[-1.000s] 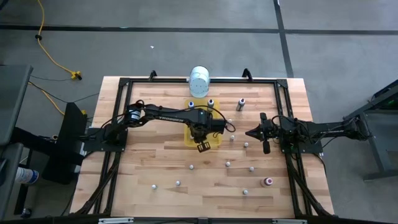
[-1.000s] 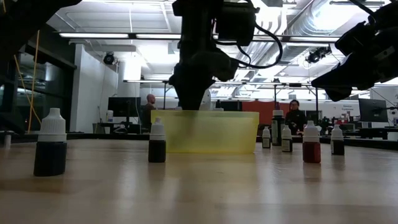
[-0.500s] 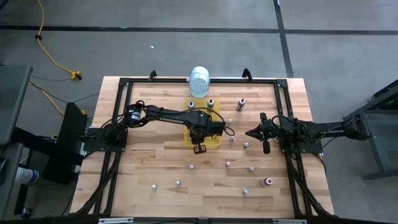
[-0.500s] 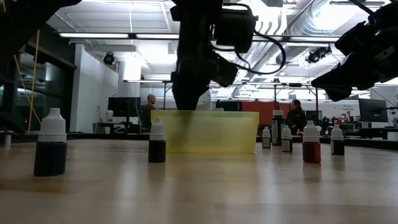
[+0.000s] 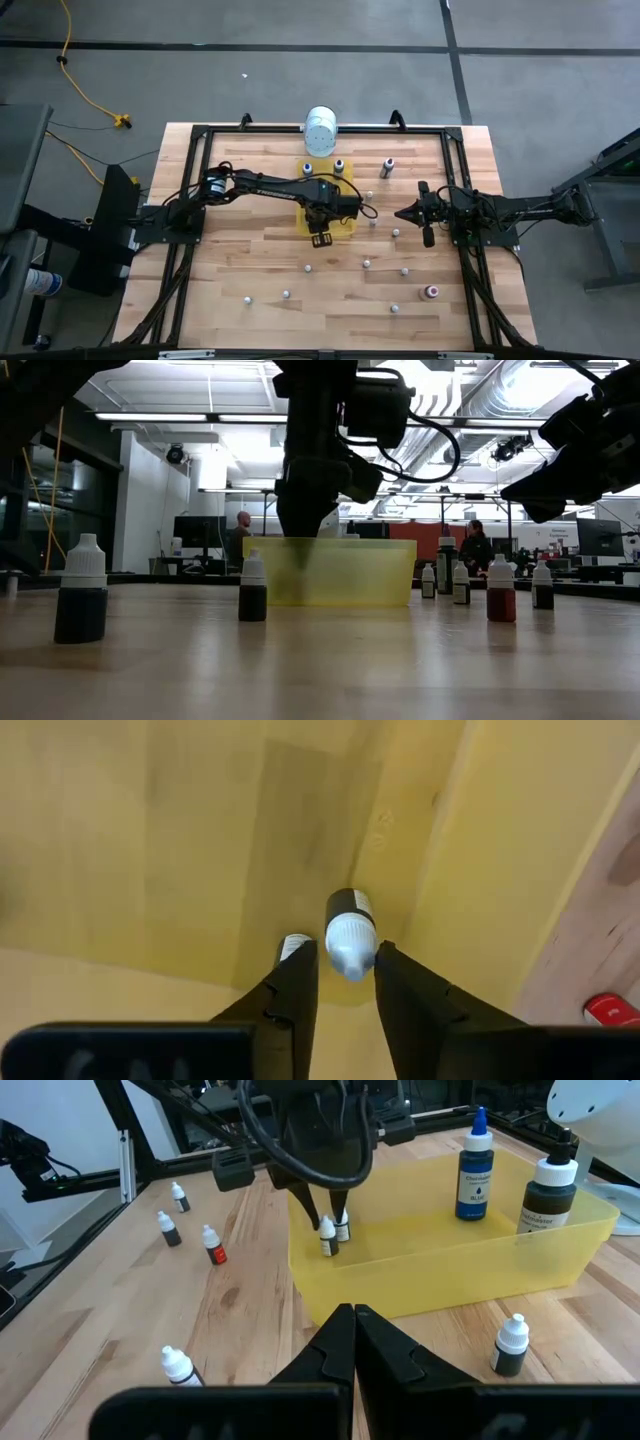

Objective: Pick & Place food coloring
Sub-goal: Put the small red food coloring bottle in the yellow transparent bin, then put the small purple food coloring bottle in the yellow transparent bin

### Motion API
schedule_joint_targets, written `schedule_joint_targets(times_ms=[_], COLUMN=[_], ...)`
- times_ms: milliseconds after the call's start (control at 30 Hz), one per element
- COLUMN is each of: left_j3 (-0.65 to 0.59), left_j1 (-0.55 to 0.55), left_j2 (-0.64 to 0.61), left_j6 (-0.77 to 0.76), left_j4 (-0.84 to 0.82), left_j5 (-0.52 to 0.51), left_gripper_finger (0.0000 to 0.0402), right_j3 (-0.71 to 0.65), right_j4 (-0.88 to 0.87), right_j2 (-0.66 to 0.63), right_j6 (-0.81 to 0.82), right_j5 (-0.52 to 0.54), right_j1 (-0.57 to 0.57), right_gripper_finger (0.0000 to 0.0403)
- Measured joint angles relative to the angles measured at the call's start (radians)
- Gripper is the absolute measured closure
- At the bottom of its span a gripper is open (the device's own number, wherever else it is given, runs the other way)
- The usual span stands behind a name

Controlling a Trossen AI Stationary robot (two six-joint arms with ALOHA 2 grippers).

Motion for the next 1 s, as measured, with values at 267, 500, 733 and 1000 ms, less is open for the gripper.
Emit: schedule_joint_targets(times_ms=[267,500,733,1000], left_j3=[0.000,0.046,0.136,0.259], left_j1=[0.001,0.002,0.002,-0.006], left_j2=[0.000,-0.005,-0.006,-0.012], left_j6=[0.003,0.029,0.048,0.045], left_j4=[0.000,-0.052,-0.112,-0.170], left_j5=[-0.001,-0.021,-0.038,-0.039], left_gripper_finger=[0.0295,0.0295,0.0294,0.0294], right_j3=[0.000,0.000,0.000,0.000], right_j4=[0.000,0.000,0.000,0.000], right_j2=[0.000,0.000,0.000,0.000], right_j6=[0.000,0.000,0.000,0.000], right_j5=[0.000,0.000,0.000,0.000], right_j1=[0.000,0.000,0.000,0.000], right_gripper_finger=[0.0402,0.0402,0.0402,0.0402])
